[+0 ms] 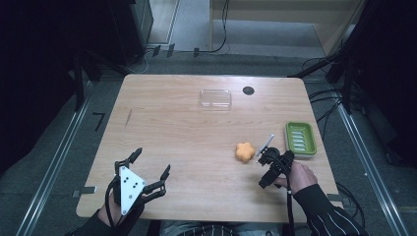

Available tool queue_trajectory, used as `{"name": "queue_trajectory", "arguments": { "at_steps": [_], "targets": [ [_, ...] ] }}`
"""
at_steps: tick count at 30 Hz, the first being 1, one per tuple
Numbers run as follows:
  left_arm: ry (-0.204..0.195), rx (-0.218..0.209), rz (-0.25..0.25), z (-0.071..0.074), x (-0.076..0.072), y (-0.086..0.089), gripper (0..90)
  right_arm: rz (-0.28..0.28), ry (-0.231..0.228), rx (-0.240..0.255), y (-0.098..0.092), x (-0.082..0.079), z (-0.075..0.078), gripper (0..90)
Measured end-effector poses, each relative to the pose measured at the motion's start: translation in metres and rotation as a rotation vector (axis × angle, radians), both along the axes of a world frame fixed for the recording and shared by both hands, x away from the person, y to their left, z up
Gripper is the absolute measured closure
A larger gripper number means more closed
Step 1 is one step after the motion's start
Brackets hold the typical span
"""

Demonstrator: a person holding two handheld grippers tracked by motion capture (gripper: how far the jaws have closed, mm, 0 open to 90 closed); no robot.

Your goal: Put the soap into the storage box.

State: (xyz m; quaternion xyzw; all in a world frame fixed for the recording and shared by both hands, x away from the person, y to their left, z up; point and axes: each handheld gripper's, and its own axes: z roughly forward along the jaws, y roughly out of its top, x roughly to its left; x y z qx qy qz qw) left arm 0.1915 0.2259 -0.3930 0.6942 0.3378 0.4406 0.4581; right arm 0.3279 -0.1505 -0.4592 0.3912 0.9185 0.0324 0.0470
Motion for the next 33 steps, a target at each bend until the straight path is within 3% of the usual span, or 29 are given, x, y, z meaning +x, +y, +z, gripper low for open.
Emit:
{"name": "queue_trajectory", "arguments": {
  "at_steps": [33],
  "targets": [
    [0.002,0.004,0.001,0.0,0.0,0.001,13.5,0.018,-0.004,0.034,0.026,0.031,0.005,1.6]
  ]
}}
